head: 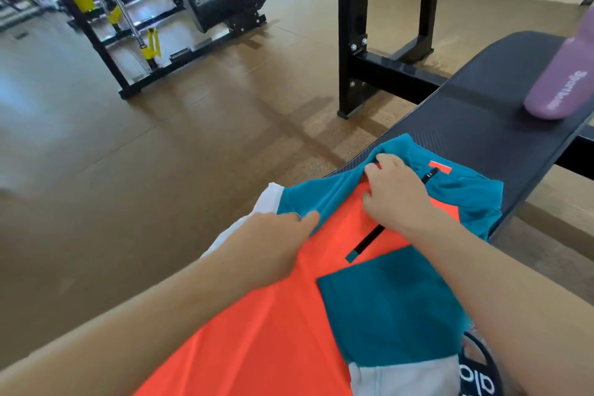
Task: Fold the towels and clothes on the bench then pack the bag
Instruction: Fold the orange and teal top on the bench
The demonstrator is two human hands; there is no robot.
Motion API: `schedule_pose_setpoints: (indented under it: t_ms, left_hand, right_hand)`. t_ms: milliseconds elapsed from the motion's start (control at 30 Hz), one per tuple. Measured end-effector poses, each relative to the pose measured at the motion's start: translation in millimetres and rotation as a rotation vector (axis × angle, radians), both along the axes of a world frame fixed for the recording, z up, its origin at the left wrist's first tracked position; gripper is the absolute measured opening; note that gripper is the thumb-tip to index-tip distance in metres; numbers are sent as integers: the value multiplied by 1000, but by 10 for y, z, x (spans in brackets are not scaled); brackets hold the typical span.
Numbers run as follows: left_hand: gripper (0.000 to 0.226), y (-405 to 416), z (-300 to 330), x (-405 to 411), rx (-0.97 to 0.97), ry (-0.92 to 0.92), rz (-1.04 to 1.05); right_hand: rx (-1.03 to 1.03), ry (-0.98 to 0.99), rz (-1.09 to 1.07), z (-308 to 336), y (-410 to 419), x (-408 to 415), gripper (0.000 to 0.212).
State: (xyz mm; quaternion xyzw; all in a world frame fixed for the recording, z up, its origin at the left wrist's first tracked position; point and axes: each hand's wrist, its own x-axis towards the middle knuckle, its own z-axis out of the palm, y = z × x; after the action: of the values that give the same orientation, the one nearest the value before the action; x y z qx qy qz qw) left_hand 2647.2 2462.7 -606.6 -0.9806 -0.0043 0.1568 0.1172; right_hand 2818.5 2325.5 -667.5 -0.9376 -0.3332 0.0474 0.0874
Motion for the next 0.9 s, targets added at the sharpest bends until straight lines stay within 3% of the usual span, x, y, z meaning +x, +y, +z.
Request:
schedule_pose_setpoints:
  t_ms: [100, 233, 433, 600, 767, 833, 900]
  left_hand:
    - [29, -73, -211, -185, -23, 11, 22]
    - [30, -153, -291, -341, -95, -32, 40]
    - [42, -268, -454, -586, -65, -77, -80]
    - [73, -121, -712, -918, 32, -194, -192]
    - [57, 63, -646, -1353, -134, -281, -48]
    - [58, 238, -587, -1614, -227, -306, 122]
    - [57, 439, -587, -1941, -210, -333, 336]
  right_hand:
    - [61, -46, -18, 109, -49, -81, 31]
    - [-54, 45, 128, -4, -137, -149, 74]
    - [-238, 70, 50, -138, -230, -164, 62]
    - [-260, 26, 41, -114, -253, -297, 60]
    - [-80, -156, 253, 20, -39, -1003, 57]
    - [110, -204, 383, 68, 35, -1531, 46]
    - [212, -127, 516, 108, 25, -2130, 36]
